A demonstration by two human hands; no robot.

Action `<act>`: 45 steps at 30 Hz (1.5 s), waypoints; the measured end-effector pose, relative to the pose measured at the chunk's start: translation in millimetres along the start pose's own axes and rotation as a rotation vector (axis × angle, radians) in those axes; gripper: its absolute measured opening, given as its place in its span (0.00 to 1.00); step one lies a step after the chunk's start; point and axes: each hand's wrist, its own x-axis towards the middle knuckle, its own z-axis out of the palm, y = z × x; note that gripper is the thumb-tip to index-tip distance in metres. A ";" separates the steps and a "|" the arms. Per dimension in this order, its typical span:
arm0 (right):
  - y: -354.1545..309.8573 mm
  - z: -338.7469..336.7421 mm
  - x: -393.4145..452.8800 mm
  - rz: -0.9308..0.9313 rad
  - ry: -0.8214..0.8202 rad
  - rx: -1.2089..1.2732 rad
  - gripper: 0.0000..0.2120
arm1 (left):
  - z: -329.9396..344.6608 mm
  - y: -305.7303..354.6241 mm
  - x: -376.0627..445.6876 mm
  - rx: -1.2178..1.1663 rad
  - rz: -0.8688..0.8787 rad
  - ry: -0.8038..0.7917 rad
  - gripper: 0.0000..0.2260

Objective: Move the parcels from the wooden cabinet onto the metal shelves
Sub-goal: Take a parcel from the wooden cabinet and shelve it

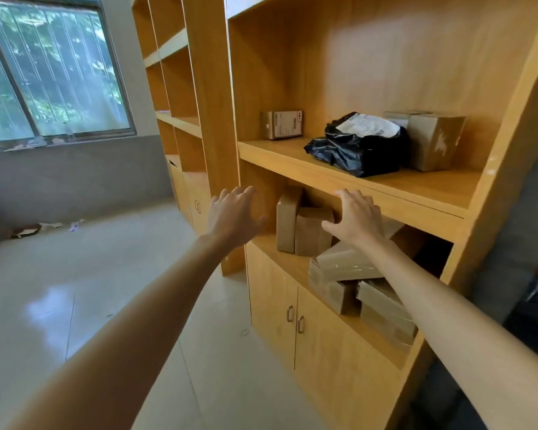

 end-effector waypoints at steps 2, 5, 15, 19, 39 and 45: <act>-17.2 17.1 18.5 0.030 -0.007 -0.013 0.31 | 8.9 -26.2 25.7 -0.017 0.021 -0.019 0.24; -37.0 38.6 47.4 0.057 -0.016 -0.045 0.31 | 25.1 -56.6 61.0 -0.046 0.050 -0.041 0.24; -62.3 131.0 157.3 0.184 0.007 -0.049 0.30 | 110.3 -122.5 171.1 -0.079 0.195 -0.147 0.23; -72.2 169.3 210.7 0.228 0.008 0.030 0.28 | 141.9 -146.2 222.8 -0.045 0.262 -0.205 0.24; -125.6 288.7 317.2 0.548 0.029 -0.216 0.33 | 274.1 -253.9 412.5 -0.253 0.643 -0.191 0.21; -158.7 302.3 323.3 0.721 0.078 -0.305 0.33 | 296.3 -271.7 444.0 -0.282 0.836 -0.213 0.22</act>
